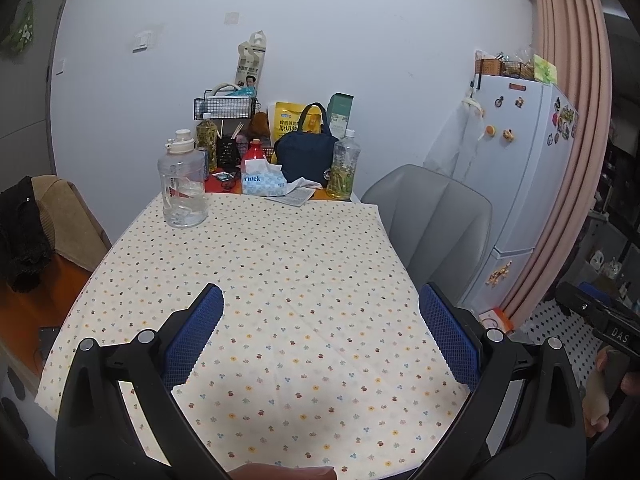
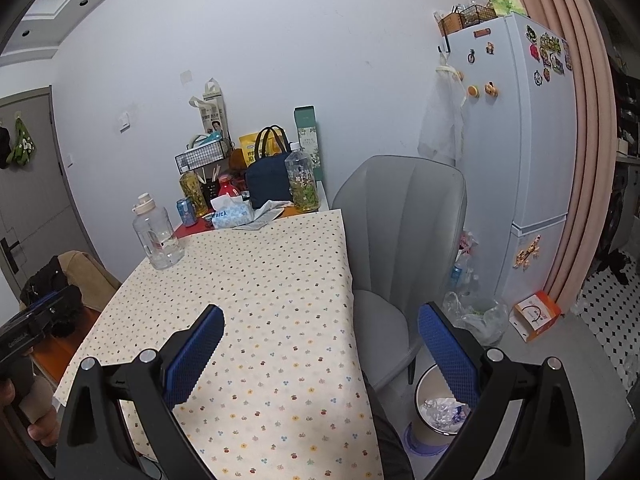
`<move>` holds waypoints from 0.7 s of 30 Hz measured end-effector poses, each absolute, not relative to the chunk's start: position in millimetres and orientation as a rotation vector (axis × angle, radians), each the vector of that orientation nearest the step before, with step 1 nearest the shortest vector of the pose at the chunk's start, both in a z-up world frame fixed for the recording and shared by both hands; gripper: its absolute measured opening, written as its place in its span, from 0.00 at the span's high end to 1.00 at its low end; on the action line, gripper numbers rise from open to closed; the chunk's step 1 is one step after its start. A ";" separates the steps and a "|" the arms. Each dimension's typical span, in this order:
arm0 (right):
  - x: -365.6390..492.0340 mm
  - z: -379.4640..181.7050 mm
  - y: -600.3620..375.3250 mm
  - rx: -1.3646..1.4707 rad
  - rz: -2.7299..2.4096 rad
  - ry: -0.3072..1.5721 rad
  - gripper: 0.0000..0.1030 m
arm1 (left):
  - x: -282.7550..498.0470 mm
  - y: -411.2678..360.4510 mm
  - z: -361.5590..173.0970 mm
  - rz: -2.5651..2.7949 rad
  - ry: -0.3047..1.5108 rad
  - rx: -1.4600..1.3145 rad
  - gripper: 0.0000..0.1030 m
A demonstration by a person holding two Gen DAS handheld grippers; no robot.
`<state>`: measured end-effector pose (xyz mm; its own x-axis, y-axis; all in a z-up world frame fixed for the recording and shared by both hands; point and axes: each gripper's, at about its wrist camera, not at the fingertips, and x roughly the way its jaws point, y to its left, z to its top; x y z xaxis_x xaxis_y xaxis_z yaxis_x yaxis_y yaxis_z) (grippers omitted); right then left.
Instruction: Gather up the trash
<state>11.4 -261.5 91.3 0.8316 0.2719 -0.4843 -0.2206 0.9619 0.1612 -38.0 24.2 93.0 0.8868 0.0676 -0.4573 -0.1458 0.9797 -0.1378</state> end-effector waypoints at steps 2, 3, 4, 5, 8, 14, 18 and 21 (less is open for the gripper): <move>12.6 89.8 -261.3 0.100 0.263 0.533 0.07 | -38.3 24.4 92.4 0.110 0.469 -0.172 0.06; 13.1 88.9 -261.1 0.100 0.263 0.536 0.07 | -38.3 23.9 92.9 0.111 0.468 -0.171 0.06; 13.3 88.5 -260.8 0.101 0.264 0.537 0.07 | -38.2 24.0 92.6 0.112 0.468 -0.171 0.06; 13.3 88.3 -260.7 0.101 0.265 0.537 0.07 | -38.4 24.0 92.9 0.112 0.469 -0.172 0.06; 13.1 88.4 -259.5 0.098 0.265 0.535 0.07 | -38.6 23.9 92.3 0.111 0.467 -0.174 0.06; 13.4 88.3 -259.8 0.097 0.265 0.538 0.07 | -39.6 22.9 90.8 0.110 0.469 -0.173 0.06; 13.2 88.2 -259.6 0.098 0.264 0.538 0.07 | -39.8 22.9 91.0 0.111 0.469 -0.174 0.06; 13.6 87.9 -259.2 0.098 0.264 0.539 0.07 | -40.1 22.9 91.1 0.110 0.469 -0.173 0.06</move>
<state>13.6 -259.2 87.9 0.8254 0.2739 -0.4937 -0.2229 0.9615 0.1608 -40.1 22.9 91.1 0.8866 0.0660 -0.4578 -0.1453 0.9794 -0.1401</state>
